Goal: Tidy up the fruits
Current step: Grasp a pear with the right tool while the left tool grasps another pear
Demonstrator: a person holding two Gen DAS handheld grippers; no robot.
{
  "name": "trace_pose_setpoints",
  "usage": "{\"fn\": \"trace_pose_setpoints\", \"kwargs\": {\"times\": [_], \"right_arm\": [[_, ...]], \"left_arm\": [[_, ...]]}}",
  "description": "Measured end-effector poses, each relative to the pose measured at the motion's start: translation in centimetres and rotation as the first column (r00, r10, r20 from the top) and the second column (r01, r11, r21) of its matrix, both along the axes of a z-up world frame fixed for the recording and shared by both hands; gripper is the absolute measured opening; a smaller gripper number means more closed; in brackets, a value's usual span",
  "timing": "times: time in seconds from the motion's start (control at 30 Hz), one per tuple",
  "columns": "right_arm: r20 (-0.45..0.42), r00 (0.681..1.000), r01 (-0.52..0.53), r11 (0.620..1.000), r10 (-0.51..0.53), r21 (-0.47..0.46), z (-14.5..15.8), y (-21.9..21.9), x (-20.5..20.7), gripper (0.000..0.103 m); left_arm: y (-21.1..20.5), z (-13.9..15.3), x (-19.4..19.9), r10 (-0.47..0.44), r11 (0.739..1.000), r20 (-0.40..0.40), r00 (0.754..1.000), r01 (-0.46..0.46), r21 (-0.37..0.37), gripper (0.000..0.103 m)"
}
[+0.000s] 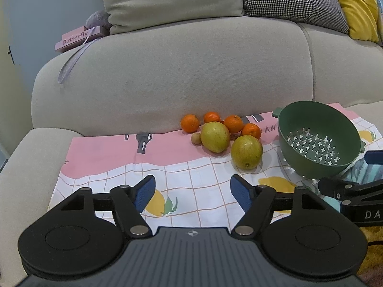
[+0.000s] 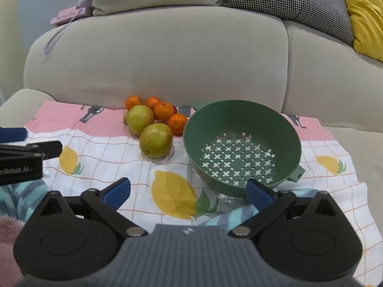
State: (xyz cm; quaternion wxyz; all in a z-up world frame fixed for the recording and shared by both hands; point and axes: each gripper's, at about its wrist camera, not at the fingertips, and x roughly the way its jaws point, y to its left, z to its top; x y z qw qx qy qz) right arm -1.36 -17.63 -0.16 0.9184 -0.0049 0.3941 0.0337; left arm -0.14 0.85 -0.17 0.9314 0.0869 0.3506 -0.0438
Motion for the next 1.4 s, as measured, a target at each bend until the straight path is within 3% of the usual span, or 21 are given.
{"fn": "trace_pose_setpoints", "kwargs": {"times": [0.07, 0.33, 0.47, 0.6, 0.83, 1.3, 1.4], "right_arm": [[0.012, 1.0, -0.016, 1.0, 0.015, 0.019, 0.0, 0.0, 0.1, 0.099], [0.071, 0.99, -0.125, 0.992, 0.124, 0.011, -0.2, 0.9, 0.6, 0.081], [0.089, 0.98, -0.175, 0.984, 0.178, -0.038, -0.4, 1.8, 1.2, 0.077], [0.094, 0.967, -0.23, 0.97, 0.237, -0.077, -0.6, 3.1, 2.1, 0.077], [0.065, 0.943, -0.315, 0.94, 0.325, -0.132, -1.5, 5.4, 4.7, 0.077], [-0.031, 0.905, -0.42, 0.878, 0.425, -0.229, -4.0, 8.1, 10.4, 0.076], [-0.046, 0.896, -0.438, 0.861, 0.442, -0.26, -4.6, 8.5, 11.7, 0.076]], "left_arm": [[0.1, 0.0, 0.1, -0.012, 1.0, -0.003, 1.0, 0.012, -0.01, 0.083], [0.8, 0.2, 0.8, -0.046, 0.999, 0.023, 0.999, 0.046, -0.028, 0.079], [0.9, 0.1, 1.6, -0.042, 0.999, 0.027, 0.999, 0.041, 0.017, 0.079], [1.1, -0.3, 2.6, -0.046, 0.996, 0.024, 0.999, 0.044, 0.075, 0.079], [2.1, -0.8, 4.9, -0.041, 0.995, 0.013, 0.999, 0.039, 0.087, 0.079], [4.3, -2.4, 10.9, -0.073, 0.995, -0.139, 0.988, 0.063, -0.074, 0.079], [4.0, -2.7, 11.9, -0.099, 0.994, -0.148, 0.984, 0.09, -0.069, 0.078]]}}
